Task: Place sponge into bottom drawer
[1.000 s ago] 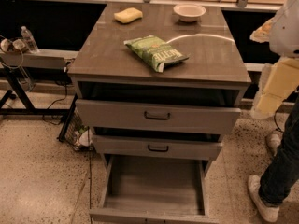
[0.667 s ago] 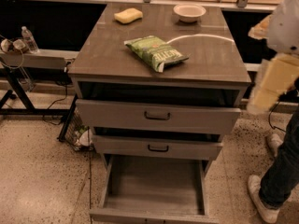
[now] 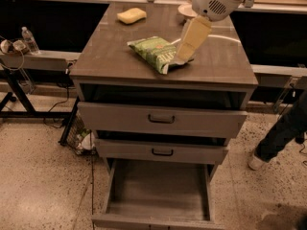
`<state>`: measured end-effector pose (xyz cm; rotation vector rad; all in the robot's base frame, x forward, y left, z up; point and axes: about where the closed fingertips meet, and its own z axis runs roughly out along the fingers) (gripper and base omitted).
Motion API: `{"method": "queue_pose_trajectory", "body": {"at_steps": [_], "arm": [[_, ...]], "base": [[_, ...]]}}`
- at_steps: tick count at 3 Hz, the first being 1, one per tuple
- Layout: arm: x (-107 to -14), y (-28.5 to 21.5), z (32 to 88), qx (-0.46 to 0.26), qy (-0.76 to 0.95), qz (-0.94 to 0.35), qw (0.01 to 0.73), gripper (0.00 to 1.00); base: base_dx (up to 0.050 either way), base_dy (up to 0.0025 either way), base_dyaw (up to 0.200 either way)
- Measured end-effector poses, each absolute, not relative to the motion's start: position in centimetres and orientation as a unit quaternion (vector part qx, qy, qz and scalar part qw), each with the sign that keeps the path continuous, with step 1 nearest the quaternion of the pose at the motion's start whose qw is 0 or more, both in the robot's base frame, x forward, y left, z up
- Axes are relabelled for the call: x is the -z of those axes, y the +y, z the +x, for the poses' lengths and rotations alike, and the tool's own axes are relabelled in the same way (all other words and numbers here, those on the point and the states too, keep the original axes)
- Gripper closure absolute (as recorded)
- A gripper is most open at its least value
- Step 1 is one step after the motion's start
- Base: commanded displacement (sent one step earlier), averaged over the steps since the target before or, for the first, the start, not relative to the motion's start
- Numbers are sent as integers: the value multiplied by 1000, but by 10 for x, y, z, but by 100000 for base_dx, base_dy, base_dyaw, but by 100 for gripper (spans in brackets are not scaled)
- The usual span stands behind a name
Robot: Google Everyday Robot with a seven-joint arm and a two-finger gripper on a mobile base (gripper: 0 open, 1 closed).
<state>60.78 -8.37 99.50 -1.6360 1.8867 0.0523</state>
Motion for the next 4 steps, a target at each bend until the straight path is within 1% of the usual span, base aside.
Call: {"method": "queue_pose_trajectory", "body": {"at_steps": [1, 2, 3, 4], "arm": [[-995, -83, 610, -20, 717, -620, 318, 0], [-996, -62, 654, -15, 731, -579, 361, 0], [-996, -33, 738, -3, 744, -519, 420, 0], [-1002, 7, 843, 15, 747, -459, 480, 0]], "base": [[0, 0, 0], [0, 0, 0], [0, 0, 0], [0, 0, 0]]}}
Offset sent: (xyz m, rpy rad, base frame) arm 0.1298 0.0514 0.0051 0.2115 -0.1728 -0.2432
